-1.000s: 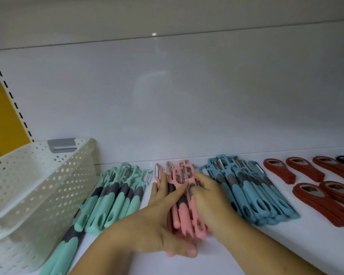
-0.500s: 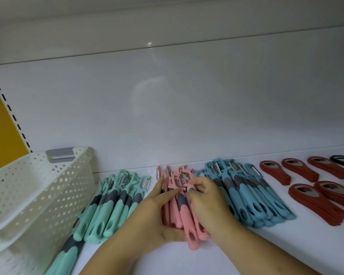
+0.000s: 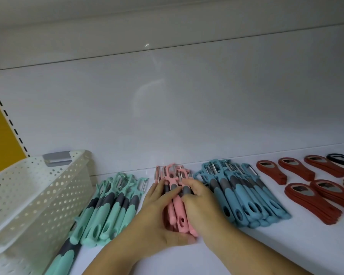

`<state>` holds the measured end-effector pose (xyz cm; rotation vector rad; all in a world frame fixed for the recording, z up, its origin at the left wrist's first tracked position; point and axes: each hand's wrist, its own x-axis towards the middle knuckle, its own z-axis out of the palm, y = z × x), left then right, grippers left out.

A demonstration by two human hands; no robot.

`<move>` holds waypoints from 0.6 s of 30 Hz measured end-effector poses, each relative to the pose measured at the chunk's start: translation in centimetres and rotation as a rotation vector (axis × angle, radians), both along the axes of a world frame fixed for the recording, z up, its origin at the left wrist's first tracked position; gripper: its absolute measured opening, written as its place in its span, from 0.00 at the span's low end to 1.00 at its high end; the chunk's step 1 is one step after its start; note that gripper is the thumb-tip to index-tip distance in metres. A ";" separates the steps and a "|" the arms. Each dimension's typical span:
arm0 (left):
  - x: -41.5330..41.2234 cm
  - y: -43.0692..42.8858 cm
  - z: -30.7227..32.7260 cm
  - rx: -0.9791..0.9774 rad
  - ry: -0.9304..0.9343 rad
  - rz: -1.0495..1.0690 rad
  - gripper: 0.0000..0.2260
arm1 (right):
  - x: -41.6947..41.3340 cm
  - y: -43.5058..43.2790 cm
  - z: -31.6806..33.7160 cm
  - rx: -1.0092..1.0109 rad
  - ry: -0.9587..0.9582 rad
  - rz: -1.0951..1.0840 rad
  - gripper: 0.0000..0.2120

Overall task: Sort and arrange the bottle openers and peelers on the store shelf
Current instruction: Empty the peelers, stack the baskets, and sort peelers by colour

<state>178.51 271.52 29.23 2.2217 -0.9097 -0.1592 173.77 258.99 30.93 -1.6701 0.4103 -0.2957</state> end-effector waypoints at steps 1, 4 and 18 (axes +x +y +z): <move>-0.1 0.0 0.1 0.007 0.010 0.020 0.56 | -0.1 0.1 0.1 0.003 0.003 0.000 0.16; -0.2 0.1 -0.1 0.082 -0.012 0.075 0.60 | -0.4 0.2 0.4 -0.041 0.007 -0.005 0.18; 0.0 -0.3 -0.9 -0.126 0.081 -0.040 0.47 | -0.9 0.8 -0.3 -0.367 0.113 0.054 0.16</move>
